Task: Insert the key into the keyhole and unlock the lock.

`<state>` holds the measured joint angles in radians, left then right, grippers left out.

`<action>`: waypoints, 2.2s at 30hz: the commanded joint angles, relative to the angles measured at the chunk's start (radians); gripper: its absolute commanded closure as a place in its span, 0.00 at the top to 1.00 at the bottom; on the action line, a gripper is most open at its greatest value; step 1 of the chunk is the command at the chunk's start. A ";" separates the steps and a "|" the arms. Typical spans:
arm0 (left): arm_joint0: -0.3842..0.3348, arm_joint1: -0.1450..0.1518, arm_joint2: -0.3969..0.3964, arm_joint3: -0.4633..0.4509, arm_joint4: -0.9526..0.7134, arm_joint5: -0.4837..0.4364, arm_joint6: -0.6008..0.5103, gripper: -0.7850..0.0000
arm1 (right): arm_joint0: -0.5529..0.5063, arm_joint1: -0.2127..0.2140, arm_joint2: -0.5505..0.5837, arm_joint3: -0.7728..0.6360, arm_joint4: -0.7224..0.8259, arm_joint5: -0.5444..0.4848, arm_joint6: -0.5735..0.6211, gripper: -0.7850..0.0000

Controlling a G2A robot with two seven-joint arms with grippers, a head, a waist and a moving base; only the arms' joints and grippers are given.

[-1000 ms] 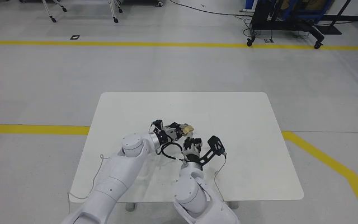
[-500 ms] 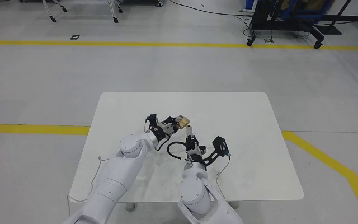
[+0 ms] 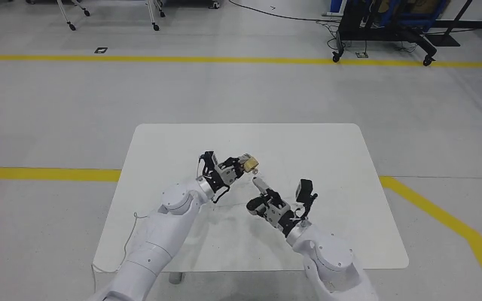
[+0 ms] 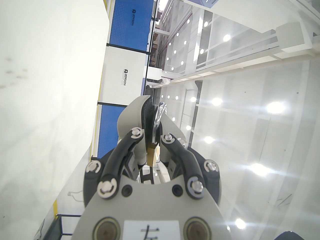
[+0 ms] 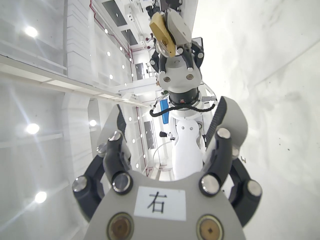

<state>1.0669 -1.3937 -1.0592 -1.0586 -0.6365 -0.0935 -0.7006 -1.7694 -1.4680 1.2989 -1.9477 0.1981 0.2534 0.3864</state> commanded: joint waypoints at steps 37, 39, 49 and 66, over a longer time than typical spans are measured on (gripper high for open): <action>-0.045 -0.001 -0.009 0.049 -0.161 0.375 -0.062 0.00 | 0.097 0.030 -0.020 0.117 0.076 -0.102 -0.028 0.00; -0.043 0.000 -0.009 0.048 -0.160 0.372 -0.065 0.00 | 0.076 0.034 -0.005 0.101 0.094 -0.124 -0.007 0.00; -0.045 0.000 0.004 0.051 -0.159 0.408 -0.099 0.00 | 0.134 0.032 -0.039 0.128 0.048 -0.060 -0.149 0.00; -0.013 0.003 -0.010 0.002 -0.106 0.159 -0.083 0.00 | 0.034 0.049 -0.021 0.066 0.063 -0.124 -0.130 0.47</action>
<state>1.0509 -1.3906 -1.0696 -1.0533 -0.7472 0.0927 -0.7719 -1.7416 -1.4192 1.2786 -1.8931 0.2449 0.1234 0.2526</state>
